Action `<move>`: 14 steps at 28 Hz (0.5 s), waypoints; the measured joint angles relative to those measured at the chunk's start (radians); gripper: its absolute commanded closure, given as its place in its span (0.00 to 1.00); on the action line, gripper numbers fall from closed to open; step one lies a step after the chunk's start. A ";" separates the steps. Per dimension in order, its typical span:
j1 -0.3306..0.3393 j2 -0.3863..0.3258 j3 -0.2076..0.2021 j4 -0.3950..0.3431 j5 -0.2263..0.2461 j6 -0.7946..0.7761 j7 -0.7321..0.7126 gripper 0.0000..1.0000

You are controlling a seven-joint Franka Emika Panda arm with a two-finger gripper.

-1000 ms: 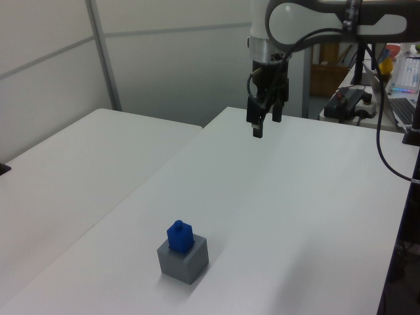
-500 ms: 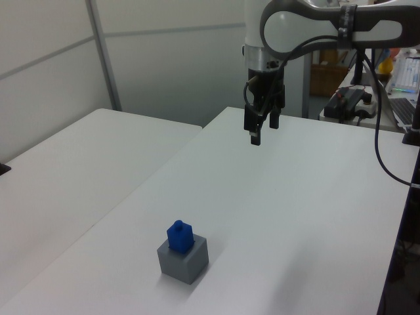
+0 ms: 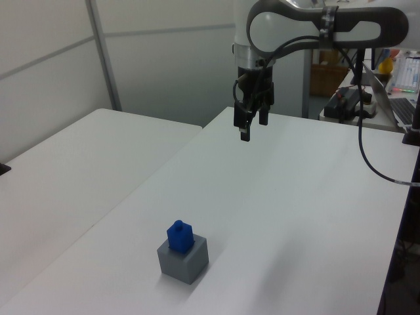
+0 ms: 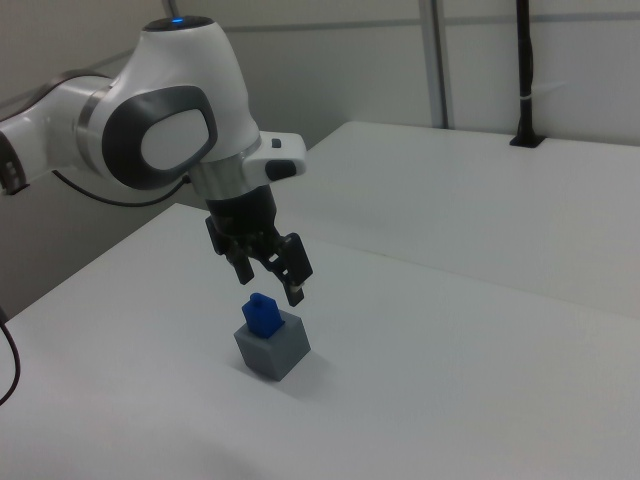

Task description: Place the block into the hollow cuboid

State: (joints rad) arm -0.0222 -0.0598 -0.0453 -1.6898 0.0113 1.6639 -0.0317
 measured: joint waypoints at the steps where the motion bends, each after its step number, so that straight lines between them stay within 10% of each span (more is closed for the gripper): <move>1: -0.002 0.001 0.000 0.002 0.000 0.000 -0.002 0.00; 14: -0.003 0.001 0.008 0.007 0.000 0.000 -0.004 0.00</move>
State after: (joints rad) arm -0.0255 -0.0584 -0.0371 -1.6825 0.0115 1.6639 -0.0354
